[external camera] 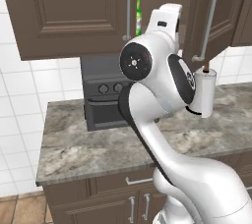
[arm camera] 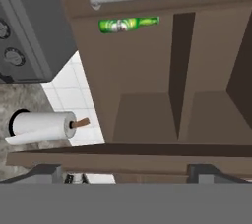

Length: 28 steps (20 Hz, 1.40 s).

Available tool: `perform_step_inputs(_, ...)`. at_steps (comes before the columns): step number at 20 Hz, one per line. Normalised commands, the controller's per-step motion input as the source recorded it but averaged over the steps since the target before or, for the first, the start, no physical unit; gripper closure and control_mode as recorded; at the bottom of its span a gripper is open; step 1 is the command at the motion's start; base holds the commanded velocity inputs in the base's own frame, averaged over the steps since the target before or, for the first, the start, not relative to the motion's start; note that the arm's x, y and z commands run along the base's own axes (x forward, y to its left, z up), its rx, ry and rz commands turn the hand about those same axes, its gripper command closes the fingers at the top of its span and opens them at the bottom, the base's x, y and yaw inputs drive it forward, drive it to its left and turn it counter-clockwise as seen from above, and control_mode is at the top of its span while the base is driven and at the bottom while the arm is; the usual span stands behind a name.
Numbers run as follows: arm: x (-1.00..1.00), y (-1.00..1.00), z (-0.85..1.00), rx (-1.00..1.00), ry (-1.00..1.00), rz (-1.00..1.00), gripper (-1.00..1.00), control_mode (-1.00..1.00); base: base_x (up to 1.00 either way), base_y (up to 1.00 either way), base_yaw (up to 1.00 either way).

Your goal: Open the cabinet directly in front. Then move the beer and the mug to the dining counter with the candle on it.

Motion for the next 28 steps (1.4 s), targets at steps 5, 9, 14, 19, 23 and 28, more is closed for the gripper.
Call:
perform_step_inputs(5, 0.33, -0.33, -0.02, 0.00, 0.00, 0.00, -1.00, -1.00, 0.00, 0.00, 0.00)
perform_step_inputs(9, 0.48, -0.08, -0.05, 0.00, 0.00, 0.00, -1.00, -1.00, 0.00, 0.00, 0.00)
perform_step_inputs(14, 0.54, 0.00, -0.02, -0.02, 0.00, -0.01, -1.00, -1.00, 0.00, 0.00, 0.00)
perform_step_inputs(19, 0.20, -0.04, 0.00, -0.03, 0.00, -0.06, -1.00, -1.00, 0.00, 0.00, 0.00)
perform_step_inputs(23, 0.05, -0.09, 0.00, -0.03, 0.00, -0.10, -1.00, -1.00, 0.00, 0.00, 0.00)
perform_step_inputs(28, 0.00, -0.11, 0.00, -0.03, 0.02, -0.12, -1.00, -1.00, 0.00, 0.00, 0.00)
